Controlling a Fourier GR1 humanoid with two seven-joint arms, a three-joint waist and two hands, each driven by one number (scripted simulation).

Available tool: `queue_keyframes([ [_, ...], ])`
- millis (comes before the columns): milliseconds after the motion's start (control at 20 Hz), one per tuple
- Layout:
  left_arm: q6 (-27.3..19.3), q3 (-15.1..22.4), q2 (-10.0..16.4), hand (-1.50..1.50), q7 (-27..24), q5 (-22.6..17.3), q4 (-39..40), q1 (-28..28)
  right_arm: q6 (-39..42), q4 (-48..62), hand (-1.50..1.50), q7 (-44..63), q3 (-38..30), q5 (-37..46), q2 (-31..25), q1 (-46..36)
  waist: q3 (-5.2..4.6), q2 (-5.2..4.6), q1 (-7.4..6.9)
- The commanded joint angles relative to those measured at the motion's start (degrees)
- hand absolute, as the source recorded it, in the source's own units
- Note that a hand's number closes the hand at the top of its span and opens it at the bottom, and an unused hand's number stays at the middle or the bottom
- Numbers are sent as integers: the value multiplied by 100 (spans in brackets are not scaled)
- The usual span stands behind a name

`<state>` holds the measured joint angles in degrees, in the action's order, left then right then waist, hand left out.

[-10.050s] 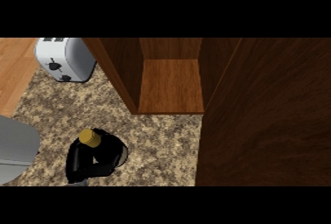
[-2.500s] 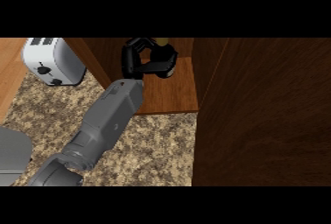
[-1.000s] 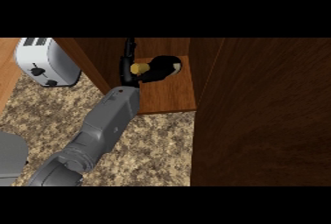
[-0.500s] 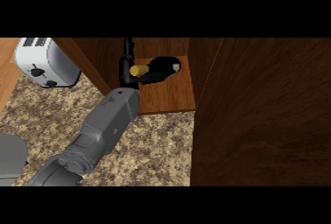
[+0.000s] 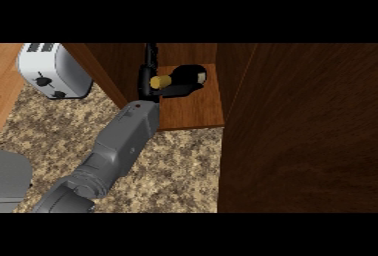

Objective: Pick up the wine, place it into the cabinet and close the cabinet

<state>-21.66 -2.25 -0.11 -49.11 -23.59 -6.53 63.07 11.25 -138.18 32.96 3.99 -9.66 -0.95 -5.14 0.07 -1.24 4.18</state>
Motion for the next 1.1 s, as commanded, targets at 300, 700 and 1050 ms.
queue_keyframes([
  [300, 435, -167, 10, -150, 60, -299, 10, -172, -277, -381, -150, 261, 369, 98, 91, -35, -19, 21, -43],
  [700, 611, 240, 10, -150, 63, -828, -227, -327, -300, -434, -150, 491, 7, -271, -44, -177, -12, 95, -53],
  [1050, 631, 1073, 10, -150, -120, -1435, -858, -1186, -311, -508, -150, 406, 279, -76, 13, 53, -11, 143, -32],
])
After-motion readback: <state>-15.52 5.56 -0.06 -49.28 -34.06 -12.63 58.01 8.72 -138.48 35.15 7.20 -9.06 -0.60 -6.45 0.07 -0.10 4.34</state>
